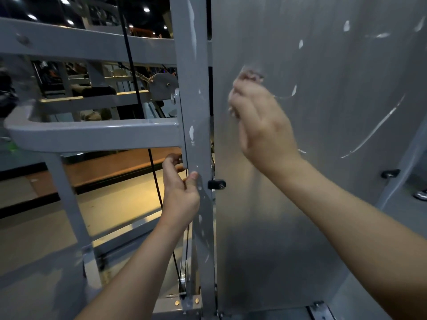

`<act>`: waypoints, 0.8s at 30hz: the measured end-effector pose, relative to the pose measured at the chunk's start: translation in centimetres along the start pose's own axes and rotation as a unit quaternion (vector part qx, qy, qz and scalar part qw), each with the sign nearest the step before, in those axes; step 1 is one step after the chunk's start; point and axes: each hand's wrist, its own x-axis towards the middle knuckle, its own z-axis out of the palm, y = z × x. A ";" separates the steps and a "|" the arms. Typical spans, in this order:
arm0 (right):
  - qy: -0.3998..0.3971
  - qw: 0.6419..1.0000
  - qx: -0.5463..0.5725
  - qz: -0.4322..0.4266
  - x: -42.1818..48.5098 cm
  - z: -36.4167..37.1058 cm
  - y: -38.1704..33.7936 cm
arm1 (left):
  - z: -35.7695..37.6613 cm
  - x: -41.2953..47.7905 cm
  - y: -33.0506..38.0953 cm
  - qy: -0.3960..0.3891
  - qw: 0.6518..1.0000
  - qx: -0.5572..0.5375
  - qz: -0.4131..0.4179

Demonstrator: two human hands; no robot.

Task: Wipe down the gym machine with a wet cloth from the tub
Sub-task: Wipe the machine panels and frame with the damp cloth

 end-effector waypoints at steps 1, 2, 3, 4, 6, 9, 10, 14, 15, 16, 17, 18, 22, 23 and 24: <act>-0.025 0.999 0.004 -0.023 -0.6 0.3 -0.5 | 0.1 -0.1 0.1 0.002 1.000 -0.001 -0.002; -0.046 0.998 0.010 -0.043 -0.7 0.5 -0.6 | 0.2 -0.2 0.3 0.005 1.000 -0.001 -0.005; -0.059 0.997 0.011 -0.052 -0.4 0.4 -0.3 | 0.5 -0.4 0.3 0.010 1.000 -0.003 -0.010; -0.055 0.997 0.004 -0.051 -0.2 0.2 0.3 | 0.7 -0.5 0.4 0.018 1.000 -0.004 -0.016; -0.025 0.999 -0.006 -0.019 -0.8 -0.7 1.6 | 1.0 -0.7 0.4 0.033 0.999 -0.005 -0.018; 0.031 0.996 -0.016 0.078 -2.4 -1.5 1.5 | 1.1 -0.6 0.6 0.039 0.999 -0.005 -0.016; 0.037 0.995 -0.015 0.094 -2.3 -1.1 0.7 | 1.1 -0.6 0.6 0.040 0.999 -0.007 -0.019; -0.060 0.998 0.023 -0.021 -2.4 0.5 -1.0 | 0.7 -0.6 0.8 0.039 0.999 -0.009 -0.014; -0.066 0.997 0.020 -0.040 -2.6 0.0 -0.2 | 0.6 -0.6 0.8 0.037 0.999 -0.008 -0.013; -0.059 0.998 0.013 -0.032 -2.7 -0.6 0.7 | 0.6 -0.5 0.8 0.035 0.999 -0.008 -0.012; -0.038 0.999 0.006 -0.006 -2.9 -1.3 1.6 | 0.5 -0.5 0.7 0.032 0.999 -0.007 -0.012; -0.013 0.999 0.001 0.030 -3.0 -1.6 1.9 | 0.5 -0.5 0.7 0.029 0.999 -0.005 -0.013; -0.031 0.999 0.007 0.026 -2.9 0.3 -1.1 | 0.6 -0.4 0.5 0.030 0.999 -0.012 -0.028; -0.069 0.997 0.019 -0.018 -3.3 0.7 -1.4 | 0.7 -0.4 0.5 0.035 0.999 -0.007 -0.029; -0.097 0.994 0.025 -0.050 -3.6 0.5 -1.0 | 0.8 -0.4 0.4 0.039 0.999 0.001 -0.027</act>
